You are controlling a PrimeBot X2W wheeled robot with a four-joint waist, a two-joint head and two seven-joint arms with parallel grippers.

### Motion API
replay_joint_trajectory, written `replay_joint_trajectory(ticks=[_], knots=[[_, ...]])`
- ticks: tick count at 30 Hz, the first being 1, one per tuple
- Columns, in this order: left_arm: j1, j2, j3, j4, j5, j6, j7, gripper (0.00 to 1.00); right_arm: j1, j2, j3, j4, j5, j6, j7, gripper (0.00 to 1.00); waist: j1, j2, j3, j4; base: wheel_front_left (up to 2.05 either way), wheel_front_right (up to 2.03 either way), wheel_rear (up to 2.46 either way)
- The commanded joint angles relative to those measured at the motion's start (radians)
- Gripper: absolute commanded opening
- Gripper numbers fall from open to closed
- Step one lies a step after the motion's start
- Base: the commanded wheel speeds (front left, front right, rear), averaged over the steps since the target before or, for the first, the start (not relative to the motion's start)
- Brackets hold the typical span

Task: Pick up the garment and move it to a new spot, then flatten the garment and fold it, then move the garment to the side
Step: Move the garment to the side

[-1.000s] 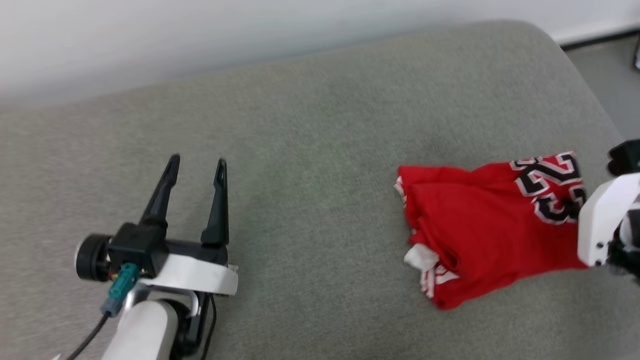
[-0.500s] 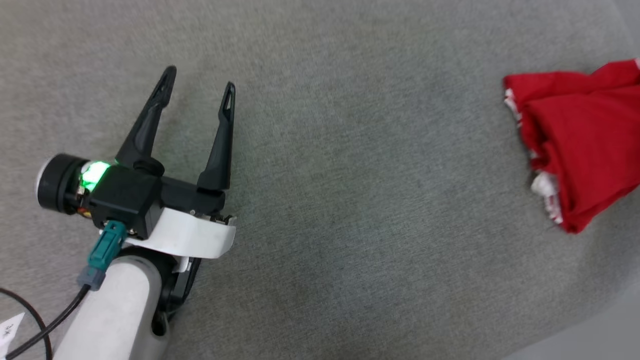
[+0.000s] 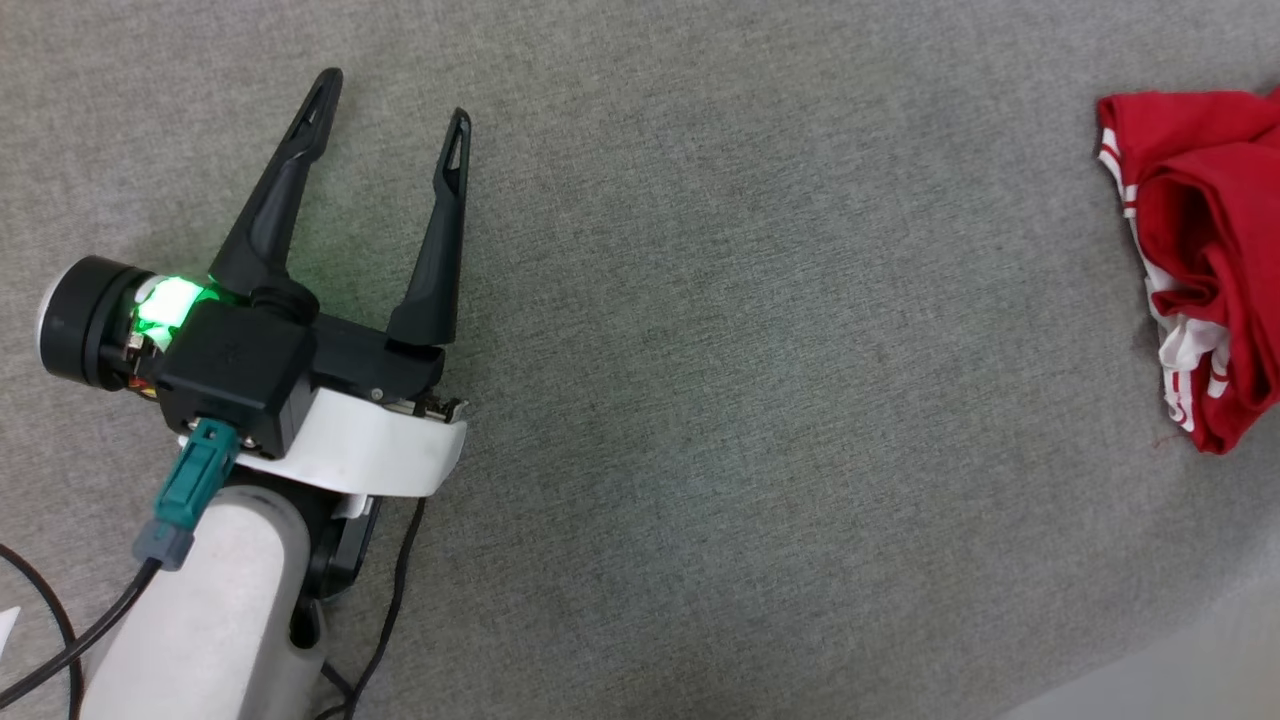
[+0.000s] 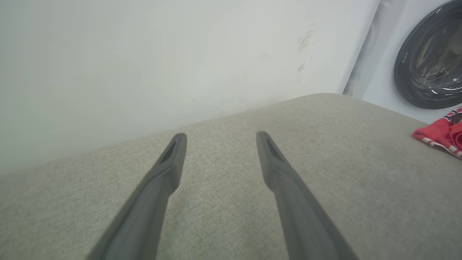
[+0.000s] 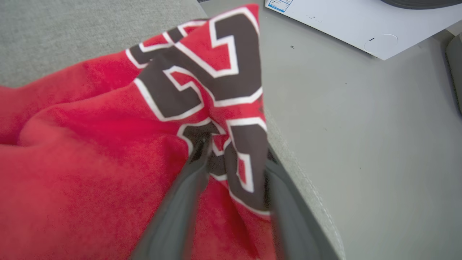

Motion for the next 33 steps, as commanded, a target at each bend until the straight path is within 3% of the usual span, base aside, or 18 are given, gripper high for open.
replay_joint_trajectory(ticks=[1, 8, 16, 26, 33], knots=[[-0.002, 0.001, 0.002, 0.006, -0.003, 0.003, -0.008, 1.00, -0.016, 0.005, -0.008, 0.010, 0.007, -0.001, -0.014, 1.00, -0.0001, -0.0001, -0.013, 0.004, 0.00, 0.00, 0.00], [0.055, -0.022, 0.008, 0.052, -0.033, 0.023, -0.054, 1.00, 0.048, -0.008, 0.003, -0.043, 0.019, -0.001, -0.101, 1.00, -0.0001, -0.0001, -0.108, 0.019, 0.00, 0.00, 0.00], [0.139, -0.062, 0.013, 0.134, -0.080, 0.051, -0.117, 1.00, 0.209, 0.019, 0.071, -0.250, 0.053, -0.001, -0.154, 1.00, -0.0001, -0.0001, -0.258, 0.060, 0.00, 0.00, 0.00], [0.226, -0.107, 0.013, 0.253, -0.124, 0.071, -0.178, 1.00, 0.449, 0.108, 0.202, -0.537, 0.056, -0.001, -0.133, 1.00, -0.0001, -0.0001, -0.420, 0.145, 0.00, 0.00, 0.00], [0.270, -0.118, 0.018, 0.305, -0.134, 0.090, -0.197, 1.00, 0.580, 0.160, 0.242, -0.669, 0.029, -0.001, -0.156, 1.00, -0.0001, -0.0001, -0.495, 0.218, 0.00, 0.00, 0.00]])
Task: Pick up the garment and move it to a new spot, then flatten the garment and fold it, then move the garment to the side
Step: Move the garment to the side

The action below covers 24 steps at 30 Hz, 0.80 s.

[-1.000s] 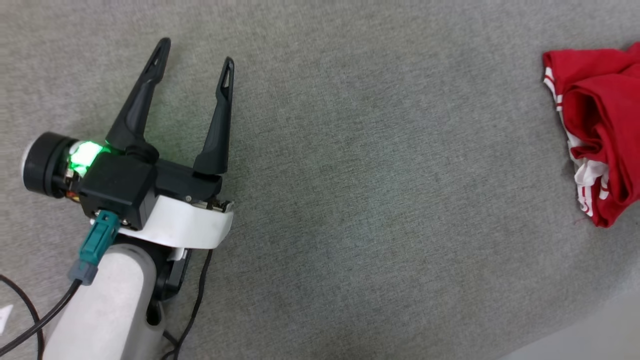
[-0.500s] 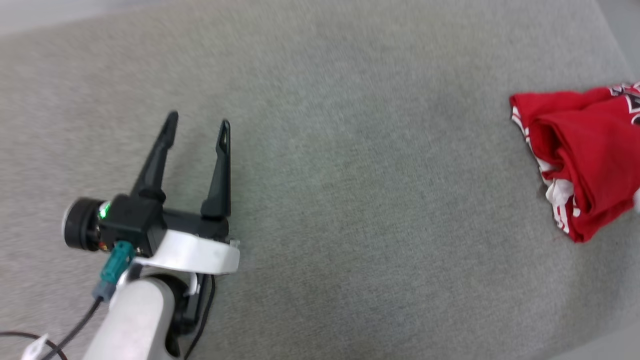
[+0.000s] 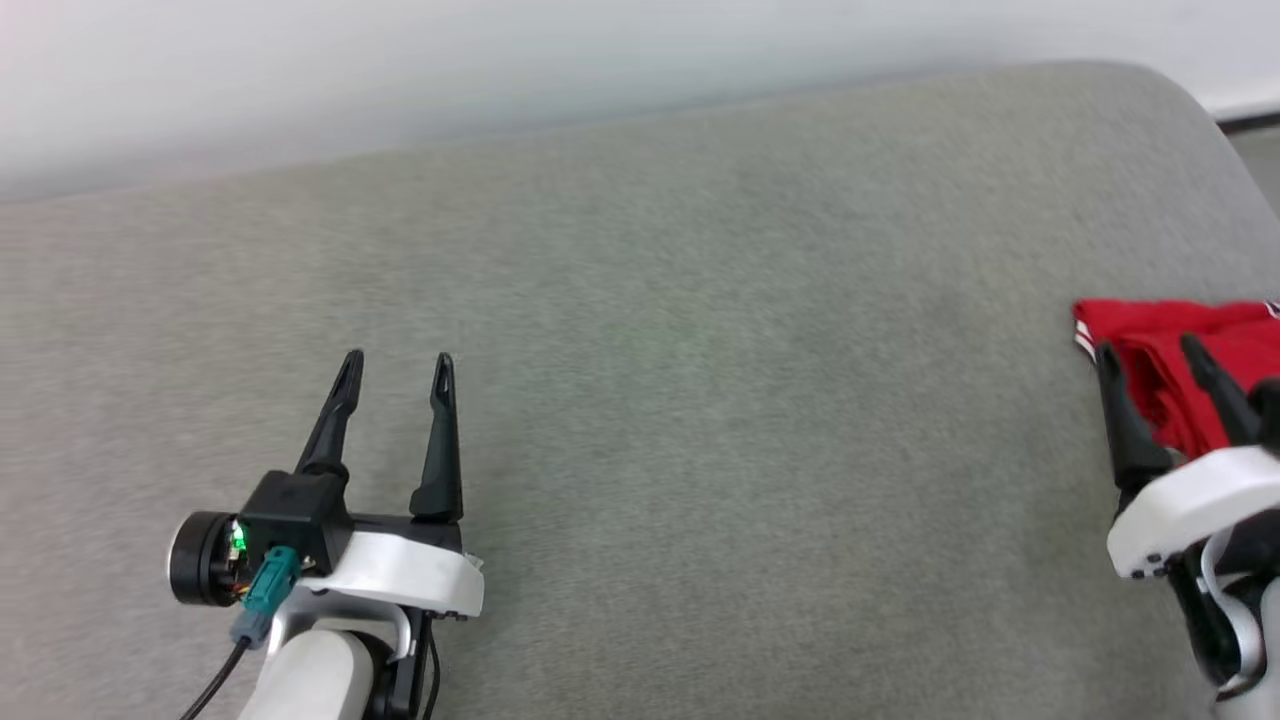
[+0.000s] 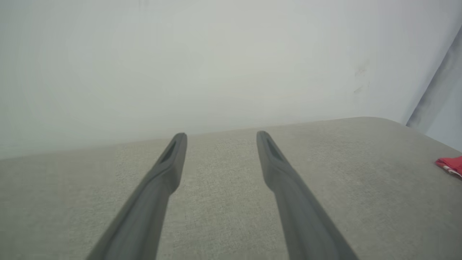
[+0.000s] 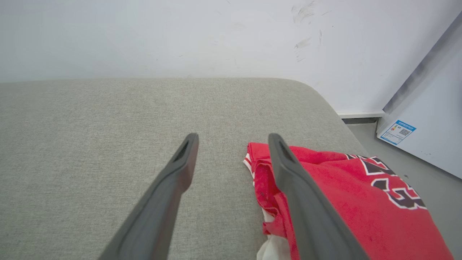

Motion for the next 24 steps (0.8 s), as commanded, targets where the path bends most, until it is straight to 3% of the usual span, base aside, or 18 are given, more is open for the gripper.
replay_joint_trajectory(ticks=[1, 10, 24], knots=[[0.016, -0.003, 0.002, 0.008, -0.001, 0.008, -0.009, 1.00, 0.035, 0.015, -0.007, -0.030, -0.007, -0.001, -0.011, 1.00, 0.0001, 0.0000, -0.049, 0.053, 0.00, 0.00, 0.00], [0.090, 0.005, 0.051, 0.049, -0.033, 0.035, -0.024, 1.00, 0.169, 0.103, 0.018, -0.172, -0.024, -0.001, -0.029, 1.00, 0.0001, 0.0000, -0.127, 0.111, 0.00, 0.00, 0.00], [0.190, -0.011, 0.049, 0.103, -0.052, 0.020, -0.036, 1.00, 0.321, 0.135, 0.030, -0.275, -0.036, -0.001, 0.006, 1.00, 0.0001, 0.0000, -0.225, 0.131, 0.00, 0.00, 0.00]])
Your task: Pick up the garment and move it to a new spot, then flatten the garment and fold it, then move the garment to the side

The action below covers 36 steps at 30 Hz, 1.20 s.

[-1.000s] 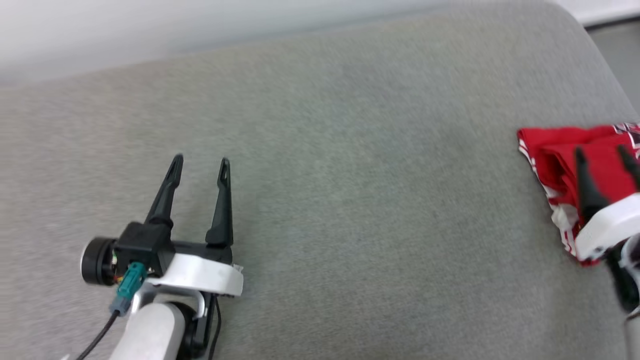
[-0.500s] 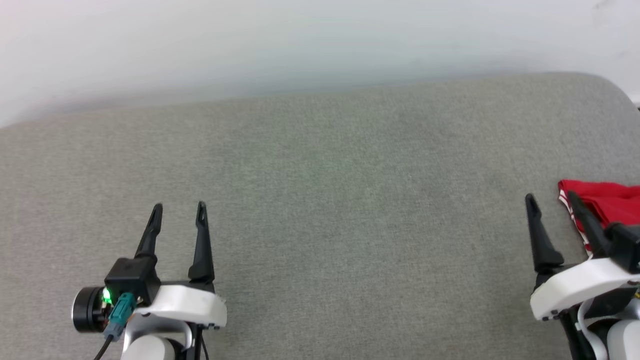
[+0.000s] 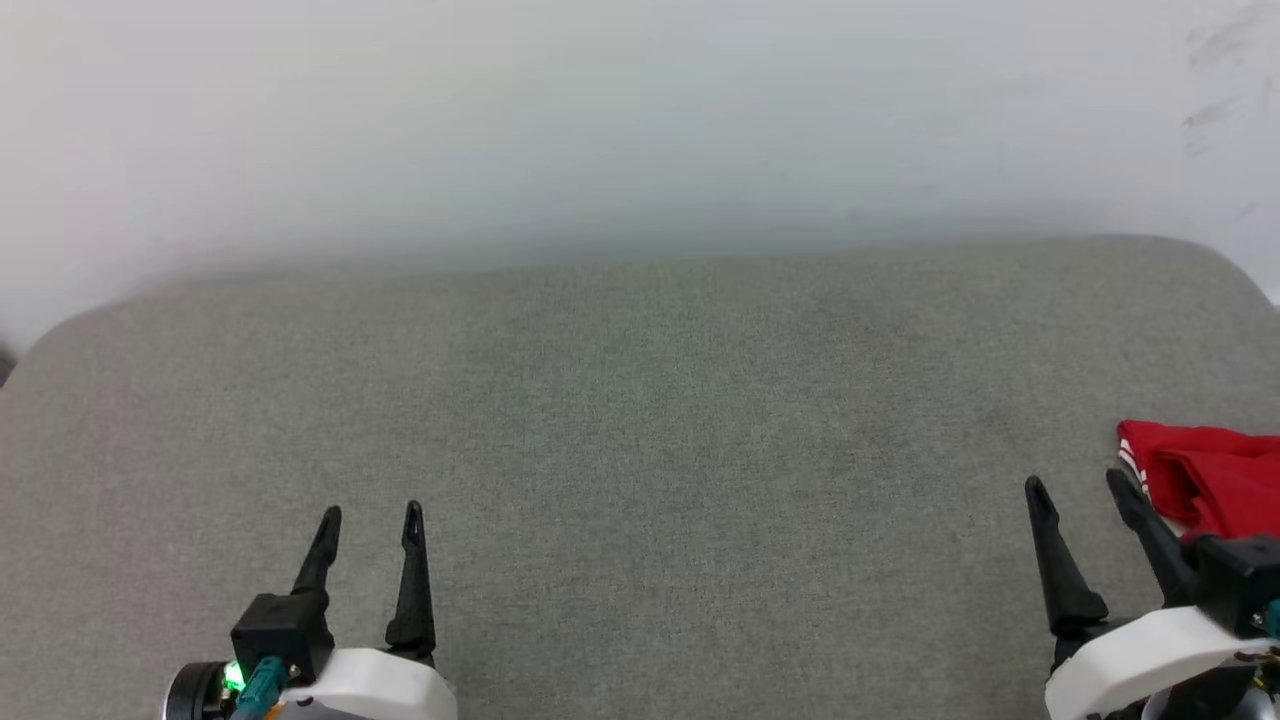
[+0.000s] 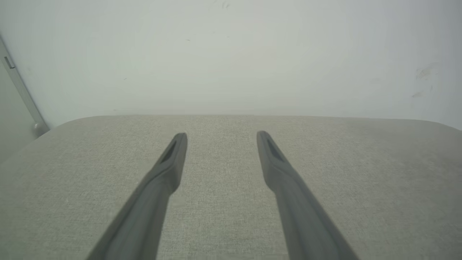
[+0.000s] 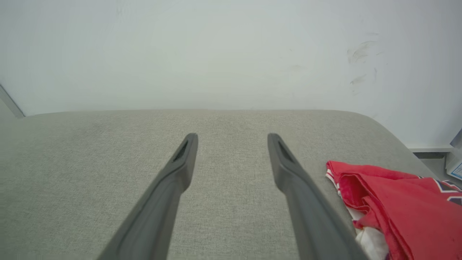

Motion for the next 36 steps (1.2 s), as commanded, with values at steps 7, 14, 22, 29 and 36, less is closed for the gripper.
replay_joint_trajectory(ticks=[7, 14, 22, 29, 36], knots=[[0.015, -0.008, 0.003, 0.015, -0.004, -0.014, -0.006, 1.00, 0.021, -0.006, 0.013, -0.031, 0.001, 0.000, 0.012, 1.00, 0.0002, 0.0000, -0.014, -0.004, 0.00, 0.00, 0.00], [0.008, -0.015, 0.009, 0.025, -0.004, -0.021, -0.008, 1.00, 0.002, -0.014, 0.019, -0.031, 0.001, 0.000, 0.008, 1.00, 0.0002, 0.0000, -0.011, -0.002, 0.00, 0.00, 0.00], [0.014, -0.018, 0.020, 0.025, 0.003, -0.021, -0.008, 1.00, 0.002, -0.018, 0.024, -0.027, 0.008, 0.000, 0.006, 1.00, 0.0002, 0.0000, -0.012, -0.008, 0.00, 0.00, 0.00], [0.015, -0.028, 0.025, 0.043, -0.032, -0.030, 0.008, 0.00, 0.015, -0.008, 0.026, 0.003, 0.033, 0.000, 0.008, 0.00, 0.0002, 0.0000, -0.012, -0.007, 0.00, 0.00, 0.00], [0.003, -0.042, 0.056, 0.051, -0.155, -0.058, 0.042, 0.00, -0.005, -0.003, 0.018, 0.037, 0.177, 0.000, 0.011, 0.00, 0.0002, 0.0000, -0.011, -0.004, 0.00, 0.00, 0.00]])
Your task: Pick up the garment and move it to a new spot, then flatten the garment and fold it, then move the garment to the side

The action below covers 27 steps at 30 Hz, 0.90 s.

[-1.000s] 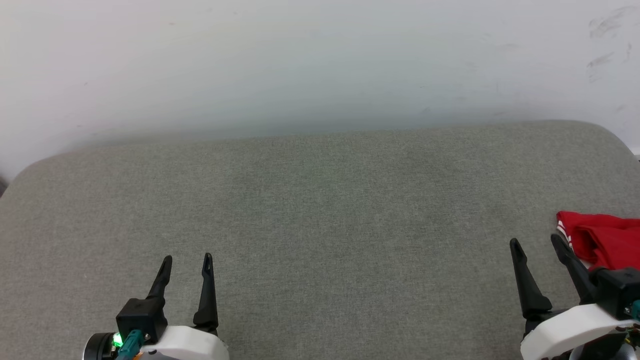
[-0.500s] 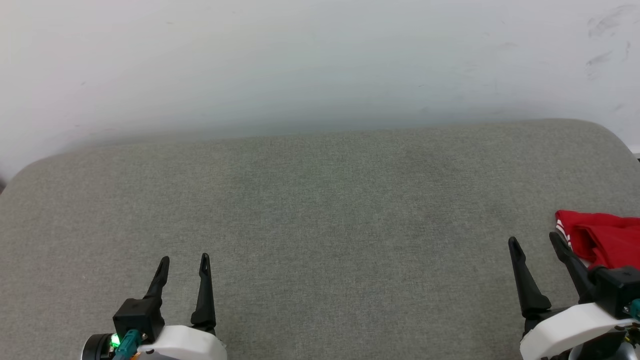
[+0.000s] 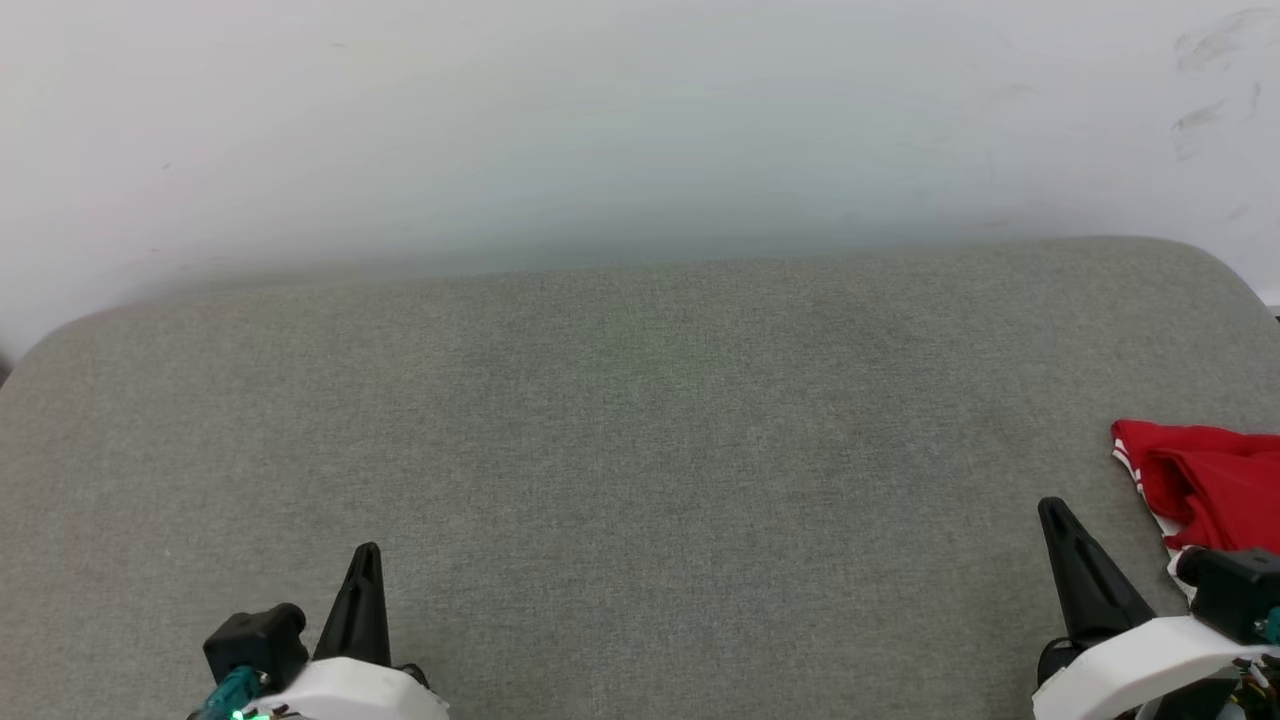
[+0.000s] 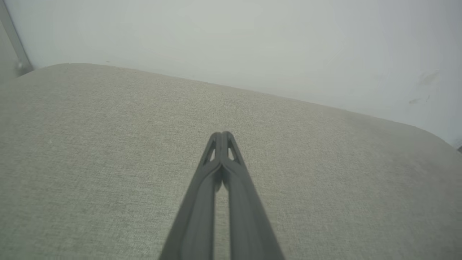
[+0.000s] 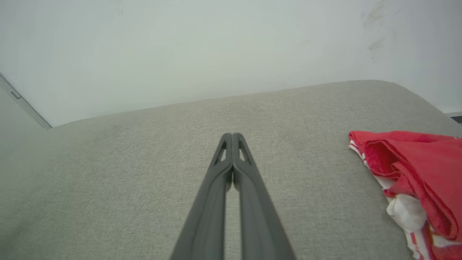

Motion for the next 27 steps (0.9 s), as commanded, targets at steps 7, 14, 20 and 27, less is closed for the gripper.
replay_joint_trajectory(ticks=[7, 14, 20, 27], knots=[[-0.038, -0.013, 0.041, -0.003, -0.134, -0.032, 0.036, 0.00, -0.044, 0.003, -0.012, 0.024, 0.160, 0.000, 0.000, 0.00, 0.0001, 0.0000, 0.000, 0.003, 0.00, 0.00, 0.00], [-0.050, -0.026, 0.067, 0.006, -0.237, -0.057, 0.065, 0.00, -0.061, 0.007, -0.019, 0.054, 0.278, 0.000, 0.002, 0.00, 0.0001, 0.0000, 0.001, 0.006, 0.00, 0.00, 0.00], [-0.058, -0.037, 0.088, 0.011, -0.318, -0.076, 0.088, 0.00, -0.074, 0.011, -0.024, 0.077, 0.372, 0.000, 0.004, 0.00, 0.0001, 0.0000, 0.001, 0.009, 0.00, 0.00, 0.00], [-0.067, -0.047, 0.111, 0.015, -0.405, -0.098, 0.114, 0.00, -0.089, 0.015, -0.031, 0.102, 0.474, 0.000, 0.006, 0.00, 0.0001, 0.0000, 0.001, 0.012, 0.00, 0.00, 0.00]])
